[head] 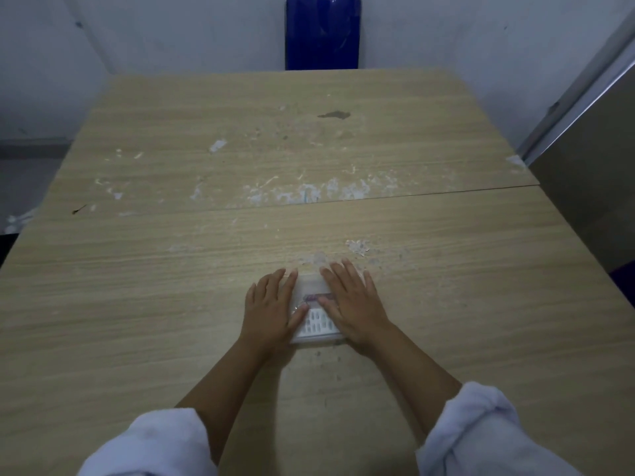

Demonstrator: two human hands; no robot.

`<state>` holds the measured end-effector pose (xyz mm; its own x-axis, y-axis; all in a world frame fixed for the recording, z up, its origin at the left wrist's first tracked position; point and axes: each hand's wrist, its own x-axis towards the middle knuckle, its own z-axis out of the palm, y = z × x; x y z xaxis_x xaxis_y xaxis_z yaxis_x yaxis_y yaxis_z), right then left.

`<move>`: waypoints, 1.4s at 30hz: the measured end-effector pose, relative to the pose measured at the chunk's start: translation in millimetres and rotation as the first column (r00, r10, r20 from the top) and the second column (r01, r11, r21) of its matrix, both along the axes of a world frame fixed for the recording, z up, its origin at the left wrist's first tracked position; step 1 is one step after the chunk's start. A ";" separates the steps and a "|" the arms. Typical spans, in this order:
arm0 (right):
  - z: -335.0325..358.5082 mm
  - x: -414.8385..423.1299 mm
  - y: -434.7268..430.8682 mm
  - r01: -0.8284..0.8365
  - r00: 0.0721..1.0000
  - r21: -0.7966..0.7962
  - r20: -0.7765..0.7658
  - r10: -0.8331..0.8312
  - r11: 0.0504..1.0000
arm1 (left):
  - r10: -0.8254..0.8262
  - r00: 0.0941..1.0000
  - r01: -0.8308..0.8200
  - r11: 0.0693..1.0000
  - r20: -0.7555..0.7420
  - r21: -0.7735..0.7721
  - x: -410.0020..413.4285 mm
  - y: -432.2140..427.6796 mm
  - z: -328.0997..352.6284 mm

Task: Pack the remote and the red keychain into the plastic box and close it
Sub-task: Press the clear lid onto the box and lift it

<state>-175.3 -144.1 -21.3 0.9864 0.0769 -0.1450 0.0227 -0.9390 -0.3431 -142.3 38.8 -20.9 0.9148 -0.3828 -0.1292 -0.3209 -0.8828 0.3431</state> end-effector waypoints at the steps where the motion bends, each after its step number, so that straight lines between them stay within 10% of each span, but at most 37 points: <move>1: 0.5 -0.4 -0.9 0.050 0.999 0.070 0.006 -0.051 0.996 | 0.037 0.999 -0.037 0.999 0.001 -0.029 -1.0 0.3 1.6; 6: 0.5 -19.5 -9.2 0.532 0.798 0.312 0.127 -0.589 0.787 | 0.489 0.866 -0.495 0.815 -0.101 -0.302 -21.3 7.5 7.5; 18: 0.8 -25.2 -6.2 0.586 0.807 0.145 -0.015 -0.591 0.797 | 0.488 0.858 -0.508 0.852 -0.159 -0.127 -24.0 -1.7 7.0; 28: 1.8 -12.1 4.1 0.656 0.714 0.461 -0.119 -0.690 0.598 | 0.411 0.885 -0.465 0.770 -0.218 -0.436 -18.2 19.1 16.4; 42: 21.7 90.3 148.3 0.627 0.732 0.686 -0.357 -0.580 0.369 | 0.679 0.603 -0.797 0.494 -0.418 -0.348 66.7 152.2 38.9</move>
<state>-85.0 4.2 0.4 0.8089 -0.4390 -0.3910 -0.4805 -0.1106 -0.8700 -75.6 191.0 18.0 0.8610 0.3620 -0.3573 0.4993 -0.4673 0.7296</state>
